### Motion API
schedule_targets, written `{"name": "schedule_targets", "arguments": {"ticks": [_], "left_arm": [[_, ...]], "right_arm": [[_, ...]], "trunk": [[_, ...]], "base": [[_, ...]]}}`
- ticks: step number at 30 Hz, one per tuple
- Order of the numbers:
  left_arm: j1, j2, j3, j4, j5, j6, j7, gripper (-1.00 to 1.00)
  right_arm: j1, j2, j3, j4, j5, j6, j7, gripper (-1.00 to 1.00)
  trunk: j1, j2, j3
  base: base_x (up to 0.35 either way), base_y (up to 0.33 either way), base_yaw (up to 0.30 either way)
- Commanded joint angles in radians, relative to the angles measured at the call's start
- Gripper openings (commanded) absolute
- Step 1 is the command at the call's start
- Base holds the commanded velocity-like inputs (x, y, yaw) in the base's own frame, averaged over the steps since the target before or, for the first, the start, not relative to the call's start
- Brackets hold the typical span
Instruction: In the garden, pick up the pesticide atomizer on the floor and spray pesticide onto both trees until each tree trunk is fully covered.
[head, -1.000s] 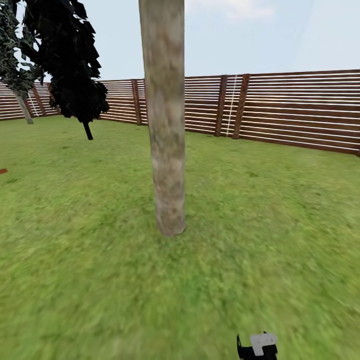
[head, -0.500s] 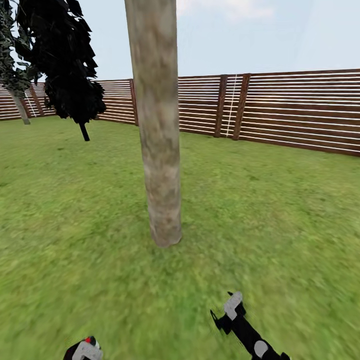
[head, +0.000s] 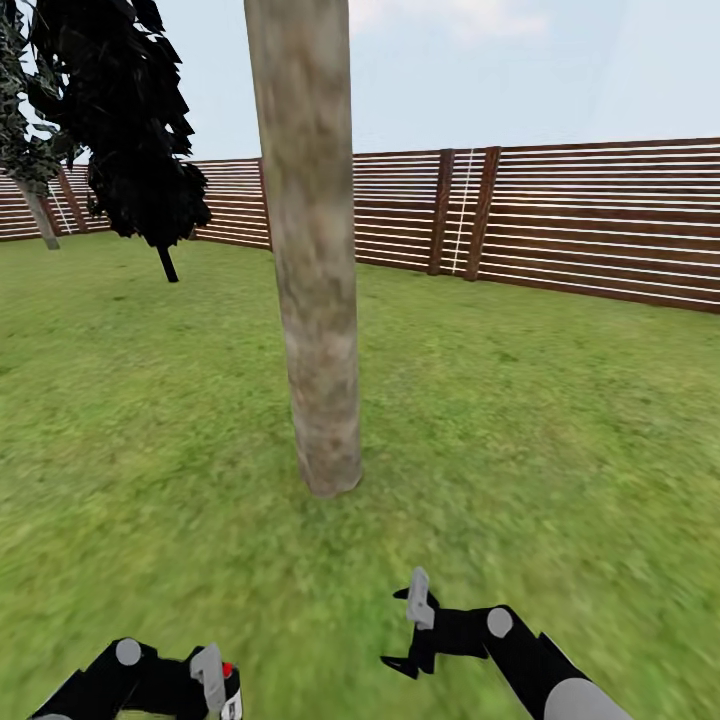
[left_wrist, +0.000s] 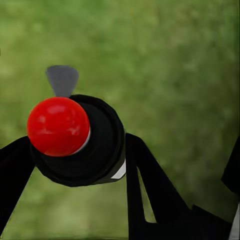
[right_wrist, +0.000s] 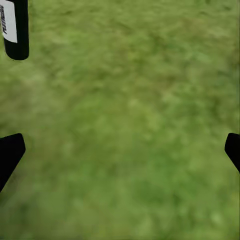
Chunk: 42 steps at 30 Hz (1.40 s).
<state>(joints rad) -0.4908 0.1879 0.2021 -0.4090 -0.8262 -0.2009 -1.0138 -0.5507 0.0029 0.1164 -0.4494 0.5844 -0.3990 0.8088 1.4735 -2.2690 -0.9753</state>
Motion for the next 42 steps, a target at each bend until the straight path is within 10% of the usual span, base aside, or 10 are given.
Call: {"name": "schedule_targets", "arguments": {"ticks": [1,11,12,21,42], "left_arm": [[-0.010,-0.005,0.000,-0.001,-0.027,0.008,-0.006,-1.00],[-0.054,-0.053,-0.079,-0.001,-0.091,0.055,-0.013,-1.00],[-0.054,-0.062,-0.083,-0.001,-0.093,0.056,-0.013,-1.00],[-0.057,-0.164,-0.087,-0.003,-0.206,0.060,-0.006,-1.00],[-0.082,-0.266,-0.084,-0.054,-0.214,0.060,0.000,-1.00]], "right_arm": [[0.000,0.001,0.001,0.000,0.000,0.000,0.001,1.00],[0.000,0.061,0.009,0.000,0.007,0.010,0.011,1.00],[0.000,0.063,0.010,0.000,0.007,0.010,0.013,-1.00],[-0.002,0.107,0.012,0.000,0.069,0.015,0.012,-1.00],[-0.002,0.124,0.011,0.000,0.091,0.015,0.012,-1.00]], "trunk": [[0.000,0.000,0.000],[0.000,0.000,0.000],[0.000,0.000,0.000],[0.000,0.000,0.000],[0.000,0.000,0.000]], "base": [[0.000,0.000,0.000],[0.000,0.000,0.000],[0.000,0.000,0.000],[0.000,0.000,0.000],[0.000,0.000,0.000]]}}
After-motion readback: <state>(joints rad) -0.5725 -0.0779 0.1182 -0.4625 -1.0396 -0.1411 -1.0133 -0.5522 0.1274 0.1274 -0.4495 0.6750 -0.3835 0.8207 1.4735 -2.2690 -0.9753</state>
